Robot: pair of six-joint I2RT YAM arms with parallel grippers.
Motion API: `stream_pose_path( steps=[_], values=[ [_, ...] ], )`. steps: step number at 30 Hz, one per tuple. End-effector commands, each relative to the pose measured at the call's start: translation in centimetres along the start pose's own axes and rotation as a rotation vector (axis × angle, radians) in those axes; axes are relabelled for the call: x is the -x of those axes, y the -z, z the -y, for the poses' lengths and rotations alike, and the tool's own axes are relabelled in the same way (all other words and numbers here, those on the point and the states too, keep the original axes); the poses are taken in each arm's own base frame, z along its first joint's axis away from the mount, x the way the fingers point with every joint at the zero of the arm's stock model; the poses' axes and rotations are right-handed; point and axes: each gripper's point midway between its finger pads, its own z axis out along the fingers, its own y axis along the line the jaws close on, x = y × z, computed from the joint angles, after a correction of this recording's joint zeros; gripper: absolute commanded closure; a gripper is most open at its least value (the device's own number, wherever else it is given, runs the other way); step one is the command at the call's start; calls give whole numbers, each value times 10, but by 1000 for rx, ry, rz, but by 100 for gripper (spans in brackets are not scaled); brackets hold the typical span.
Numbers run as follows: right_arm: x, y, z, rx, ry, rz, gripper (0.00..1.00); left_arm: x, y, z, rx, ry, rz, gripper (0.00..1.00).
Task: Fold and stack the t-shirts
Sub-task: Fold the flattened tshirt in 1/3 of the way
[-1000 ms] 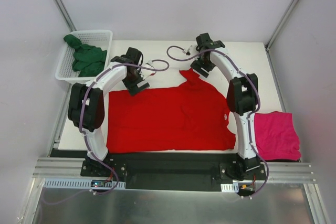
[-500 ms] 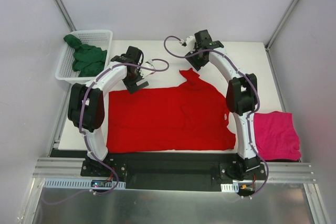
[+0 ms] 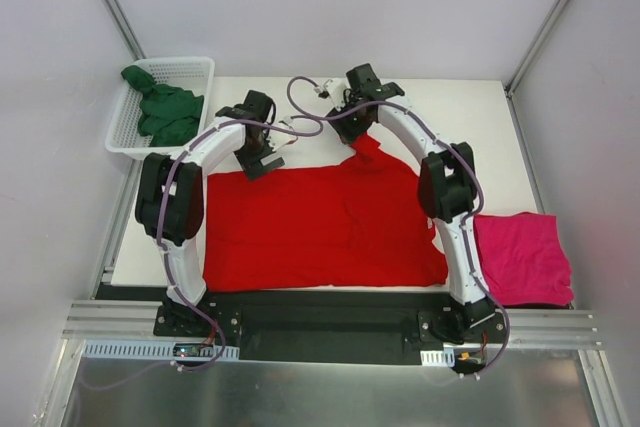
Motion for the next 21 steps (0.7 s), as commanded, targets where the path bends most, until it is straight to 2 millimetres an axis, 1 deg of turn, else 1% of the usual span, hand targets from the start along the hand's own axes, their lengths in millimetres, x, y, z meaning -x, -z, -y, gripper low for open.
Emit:
stream_pose_path(
  steps=[1, 4, 10, 13, 17, 19, 21],
  values=[
    [10, -8, -12, 55, 30, 18, 42, 10, 5, -4, 6, 4, 16, 1],
    [6, -18, -8, 34, 38, 2, 42, 14, 4, -6, 9, 3, 21, 1],
    [-2, -34, 8, -36, 67, -24, 41, 20, 2, -7, 11, -14, 23, 0],
    [1, -35, 15, -69, 65, -18, 42, 22, 1, -7, 12, -20, 23, 1],
    [12, -31, 23, -101, 73, 11, 42, 23, 2, -6, 11, -24, 24, 1],
    [11, -34, 28, -128, 76, 7, 41, 22, 1, -5, 8, -25, 21, 1],
    [11, -36, 30, -133, 78, 9, 41, 21, -1, -3, 2, -27, 18, 1]
  ],
)
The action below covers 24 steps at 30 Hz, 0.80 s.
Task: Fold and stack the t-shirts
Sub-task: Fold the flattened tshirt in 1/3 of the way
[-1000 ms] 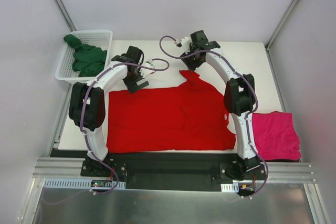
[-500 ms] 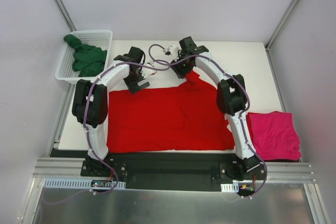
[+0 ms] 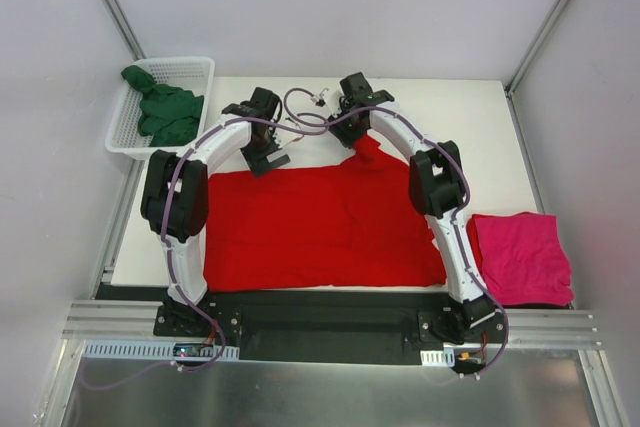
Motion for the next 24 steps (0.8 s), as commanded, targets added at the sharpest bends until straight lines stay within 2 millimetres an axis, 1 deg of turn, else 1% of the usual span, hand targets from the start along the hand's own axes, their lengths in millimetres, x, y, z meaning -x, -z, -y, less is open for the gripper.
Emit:
stream_pose_path(
  steps=[1, 3, 6, 8, 12, 13, 15, 16, 18, 19, 21, 22, 24],
  values=[
    [23, 9, 19, -72, 20, 66, 41, 3, 2, 2, -6, -12, 0, 1],
    [20, 6, 18, -68, 22, 54, 42, 3, 2, 3, -10, -11, -2, 1],
    [16, 4, 15, -55, 27, 38, 46, 4, 1, 3, -11, -14, 0, 1],
    [15, 4, 13, -45, 30, 37, 52, 6, 1, 4, -12, -15, 3, 1],
    [15, 4, 11, -41, 46, 32, 56, 10, 0, 4, -13, -23, 7, 1],
    [14, 4, 11, -41, 48, 26, 58, 11, -1, 5, -15, -24, 7, 1],
    [14, 3, 9, -36, 57, 22, 58, 13, -1, 5, -15, -28, 10, 1],
    [13, 3, 9, -34, 58, 16, 54, 14, -1, 6, -16, -31, 11, 1],
    [13, 2, 9, -40, 68, 12, 54, 15, -1, 5, -15, -30, 14, 1],
    [13, 2, 8, -36, 69, 12, 58, 16, -1, 6, -15, -33, 15, 1],
    [14, 3, 9, -43, 68, 14, 64, 16, -1, 6, -14, -33, 14, 1],
    [13, 3, 10, -48, 69, 11, 69, 16, -1, 7, -17, -36, 14, 1],
    [14, 4, 10, -51, 74, 11, 75, 15, 0, 8, -17, -38, 14, 1]
  ],
)
